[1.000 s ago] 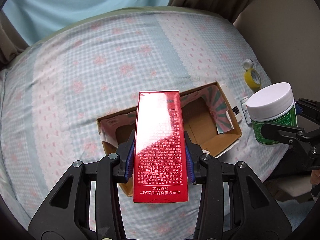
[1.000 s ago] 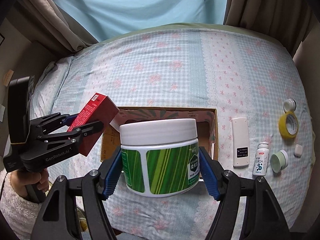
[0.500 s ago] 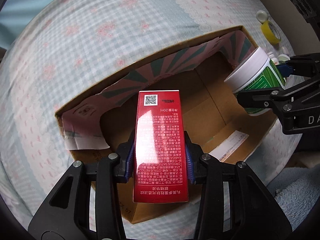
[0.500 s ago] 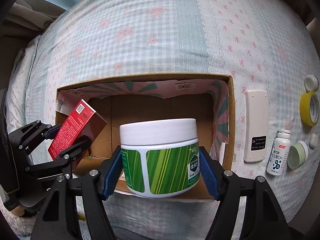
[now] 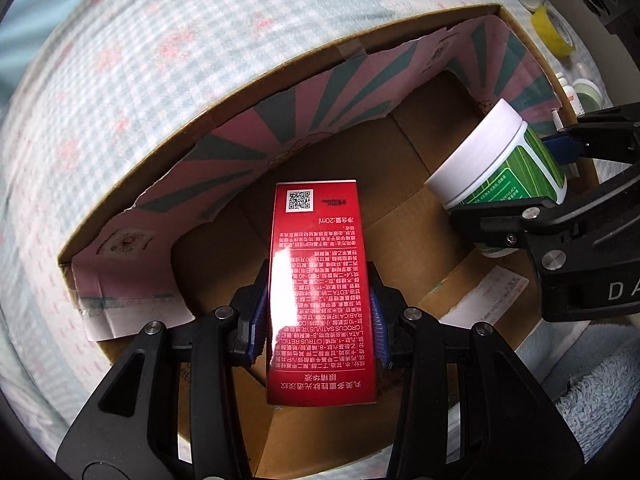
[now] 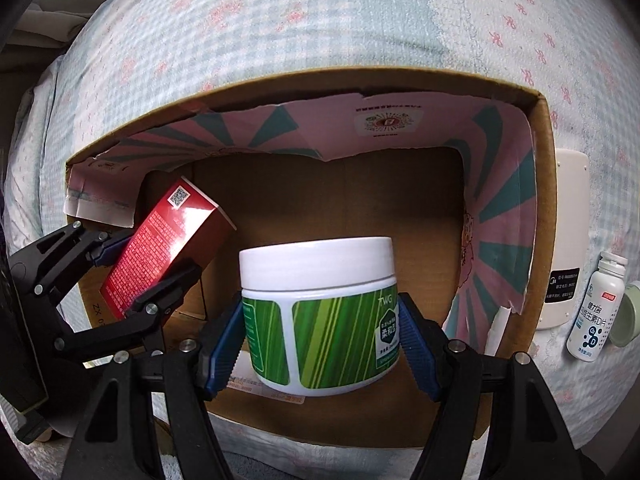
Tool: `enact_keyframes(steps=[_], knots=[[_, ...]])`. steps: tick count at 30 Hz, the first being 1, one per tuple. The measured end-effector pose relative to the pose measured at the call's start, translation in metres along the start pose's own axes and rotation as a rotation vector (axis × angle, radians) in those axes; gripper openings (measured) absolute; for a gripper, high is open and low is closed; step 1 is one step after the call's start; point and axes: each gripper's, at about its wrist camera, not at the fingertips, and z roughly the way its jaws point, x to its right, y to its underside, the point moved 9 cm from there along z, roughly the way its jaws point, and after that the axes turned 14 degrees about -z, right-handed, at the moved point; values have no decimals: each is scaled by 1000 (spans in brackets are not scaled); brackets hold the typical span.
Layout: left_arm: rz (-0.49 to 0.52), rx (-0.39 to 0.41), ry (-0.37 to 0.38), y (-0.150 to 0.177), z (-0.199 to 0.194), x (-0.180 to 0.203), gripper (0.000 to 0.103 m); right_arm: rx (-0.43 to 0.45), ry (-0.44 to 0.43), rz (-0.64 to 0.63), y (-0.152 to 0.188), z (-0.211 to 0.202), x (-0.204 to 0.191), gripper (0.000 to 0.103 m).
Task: Organize rigid objects
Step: 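Carry the red box and green-striped jar into the cardboard box and release both, then withdraw both tools from the box and move toward the remote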
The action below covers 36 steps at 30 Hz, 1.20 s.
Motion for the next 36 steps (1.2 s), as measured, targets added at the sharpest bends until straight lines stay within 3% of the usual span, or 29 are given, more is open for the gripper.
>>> enact_keyframes(steps=[1,2,3,4,11,17,29,36], knots=[[1,6,14,1,-3,2,59,7,7,12,0,-1,2,68],[2,19,16,2,-8,3,103,19,7,20,0,-3,2,69],[-2,40,16,1,-13,4,100,30,0,24,0,-6,2,77],[-7,45,18,2,-17,4,103,28,2,29,1,-8,3,102],[-74,46,30,7,-29,-2,103,57,37,45,13,-26,15,103],[-71,87,15,12,-52,-4,103,70,70,-6,27,-49,14,103],[-208,237,-27,32,-152,-35,103,215,186,-146,43,-125,-22,103],[-253,344,-21,43,-207,-27,103,313,286,-189,82,-174,-26,103]])
